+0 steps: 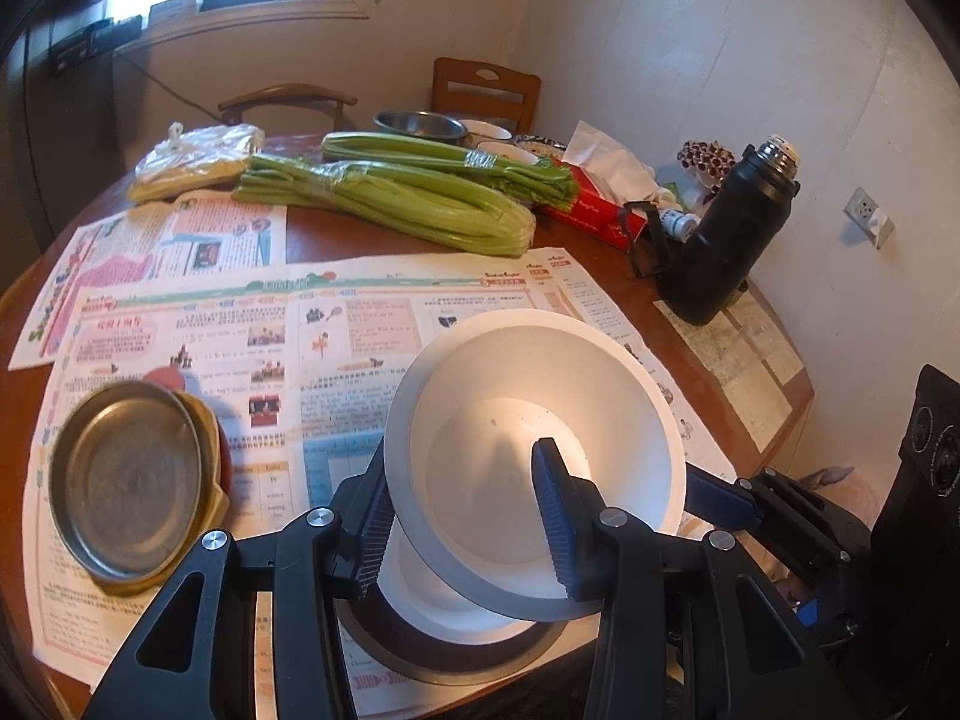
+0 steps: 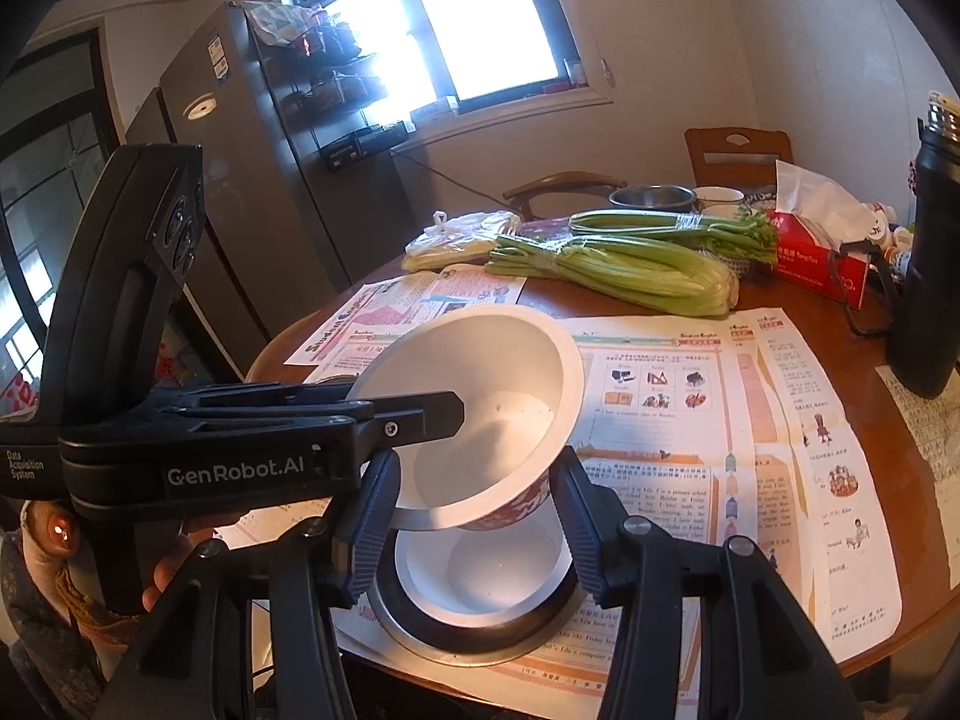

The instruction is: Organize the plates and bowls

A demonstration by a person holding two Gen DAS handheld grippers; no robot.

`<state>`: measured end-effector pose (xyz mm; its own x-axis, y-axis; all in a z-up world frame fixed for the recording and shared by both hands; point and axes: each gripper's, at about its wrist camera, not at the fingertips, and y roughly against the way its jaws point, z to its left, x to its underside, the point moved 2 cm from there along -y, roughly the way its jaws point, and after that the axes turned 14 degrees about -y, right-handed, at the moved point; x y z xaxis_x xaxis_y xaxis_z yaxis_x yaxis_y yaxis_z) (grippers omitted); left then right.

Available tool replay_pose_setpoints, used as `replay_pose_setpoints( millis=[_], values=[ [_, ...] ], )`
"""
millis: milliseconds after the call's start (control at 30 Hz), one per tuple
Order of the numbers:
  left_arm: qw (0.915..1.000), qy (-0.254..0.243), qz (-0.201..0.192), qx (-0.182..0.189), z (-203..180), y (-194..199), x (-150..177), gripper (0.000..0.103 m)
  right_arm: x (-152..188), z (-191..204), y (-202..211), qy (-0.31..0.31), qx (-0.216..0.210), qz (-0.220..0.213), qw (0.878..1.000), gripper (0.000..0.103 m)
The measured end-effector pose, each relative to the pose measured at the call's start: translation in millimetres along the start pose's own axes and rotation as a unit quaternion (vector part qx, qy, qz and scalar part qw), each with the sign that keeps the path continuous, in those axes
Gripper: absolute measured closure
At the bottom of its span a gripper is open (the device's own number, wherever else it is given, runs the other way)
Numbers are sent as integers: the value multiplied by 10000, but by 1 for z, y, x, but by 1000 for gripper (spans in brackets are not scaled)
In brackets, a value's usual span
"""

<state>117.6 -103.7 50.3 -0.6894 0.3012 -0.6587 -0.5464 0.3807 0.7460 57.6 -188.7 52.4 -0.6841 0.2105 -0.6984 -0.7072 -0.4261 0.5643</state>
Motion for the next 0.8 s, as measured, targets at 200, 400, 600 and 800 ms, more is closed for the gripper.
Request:
replay_pose_setpoints(
  millis=[200,400,600,800],
  values=[
    [9999,88,86,-4,1,-6,12,59,11,-2,-4,26,10,129,9999,51],
    [9997,166,152,-7,2,-12,21,59,17,-5,-8,13,7,262,9997,51],
    [9995,178,275,-22,1,-20,27,59,22,-7,-12,45,83,347,9994,51],
    [9990,211,379,-65,3,-26,35,59,29,-11,-19,29,59,494,9988,51]
  ],
)
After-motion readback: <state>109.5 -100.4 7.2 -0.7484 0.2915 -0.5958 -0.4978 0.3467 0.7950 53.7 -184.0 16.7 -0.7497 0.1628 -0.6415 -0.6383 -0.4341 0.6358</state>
